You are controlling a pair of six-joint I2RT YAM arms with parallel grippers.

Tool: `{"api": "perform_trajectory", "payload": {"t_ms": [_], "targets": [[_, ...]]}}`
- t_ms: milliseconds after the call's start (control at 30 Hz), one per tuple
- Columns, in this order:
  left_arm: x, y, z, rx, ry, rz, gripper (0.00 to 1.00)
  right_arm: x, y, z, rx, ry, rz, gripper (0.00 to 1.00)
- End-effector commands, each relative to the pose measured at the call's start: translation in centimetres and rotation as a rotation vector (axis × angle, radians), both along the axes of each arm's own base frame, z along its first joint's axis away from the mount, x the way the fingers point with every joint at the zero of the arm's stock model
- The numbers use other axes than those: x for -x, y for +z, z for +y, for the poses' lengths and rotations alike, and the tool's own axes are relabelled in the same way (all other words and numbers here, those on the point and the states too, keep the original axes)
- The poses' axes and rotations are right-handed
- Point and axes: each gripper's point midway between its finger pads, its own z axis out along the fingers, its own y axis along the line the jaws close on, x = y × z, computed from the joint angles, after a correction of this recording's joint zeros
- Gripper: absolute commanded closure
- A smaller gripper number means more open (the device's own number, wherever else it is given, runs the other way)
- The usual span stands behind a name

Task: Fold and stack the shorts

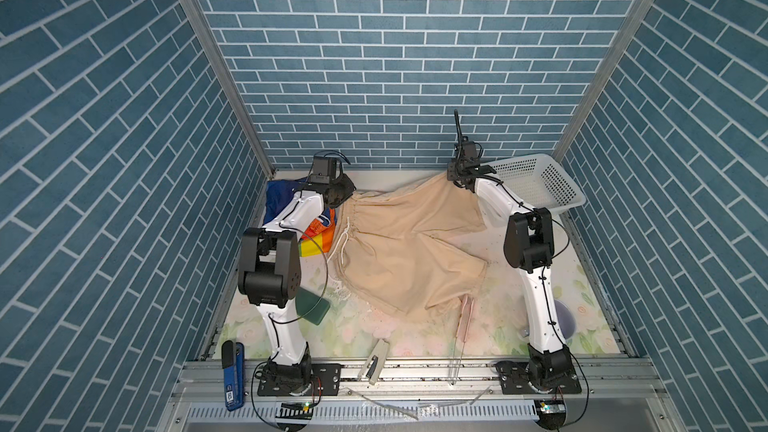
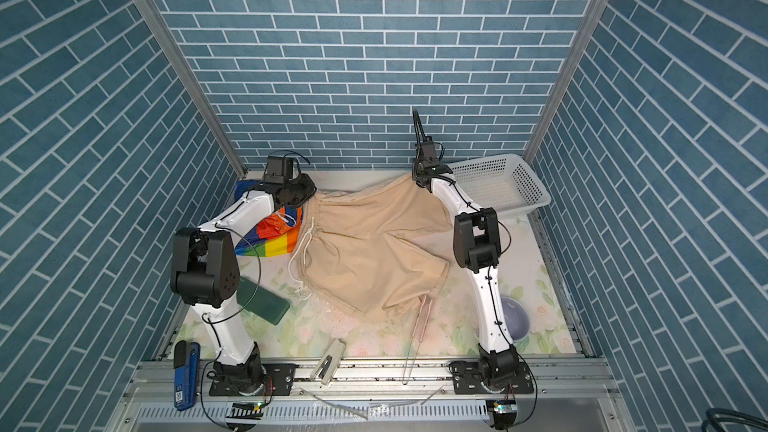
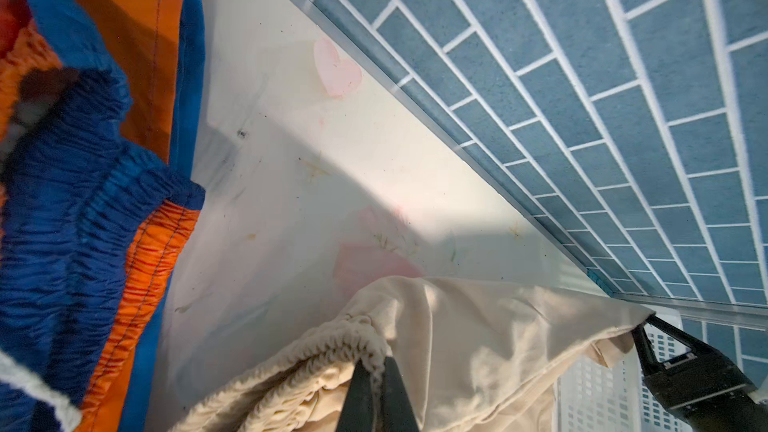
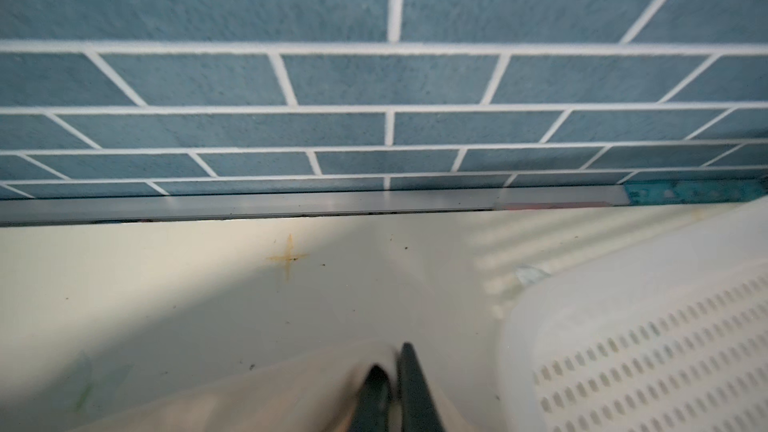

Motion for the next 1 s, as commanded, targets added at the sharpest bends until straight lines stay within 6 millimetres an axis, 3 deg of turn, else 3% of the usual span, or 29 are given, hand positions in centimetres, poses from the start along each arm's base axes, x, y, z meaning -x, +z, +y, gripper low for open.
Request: {"api": "perform_trajectory", "payload": {"t_ms": [0,67,100,167,367,533,633,733,867,967], "targets": [[-2.3,3.6,1.1,-0.038,0.03,-0.097,0.79,-1.6,3.7,1.4,-0.047,0.068,-0.079,0.7],[-2.7,4.4,1.4,-0.05,0.039,-0.098,0.49,-2.0,5.0,1.7,-0.048,0.081,-0.1,0.64],[-2.7,4.8,1.8,-0.062,0.05,-0.099,0.4,-2.0,5.9,1.7,-0.047,0.082,-0.117,0.6],[-2.4,5.8,2.4,-0.086,0.071,-0.103,0.32,-1.9,7.5,1.4,-0.043,0.076,-0.142,0.54],[1.1,9.5,4.3,-0.143,0.117,-0.143,0.29,1.0,12.6,-0.1,-0.034,0.045,-0.168,0.54],[6.2,9.8,4.0,-0.123,0.08,-0.13,0.38,7.5,15.8,0.5,-0.054,0.1,-0.183,0.64],[9.9,8.1,3.6,-0.12,0.048,-0.091,0.43,12.6,14.9,1.2,-0.055,0.156,-0.158,0.75],[13.6,5.6,3.5,-0.133,0.019,-0.027,0.45,17.5,12.2,1.4,-0.022,0.191,-0.085,0.82],[17.9,1.3,3.3,-0.144,-0.022,0.081,0.46,24.0,6.7,-0.1,-0.022,0.192,0.116,0.86],[19.9,-1.6,3.1,-0.143,-0.04,0.147,0.45,28.0,2.8,-2.1,-0.029,0.149,0.264,0.84]]}}
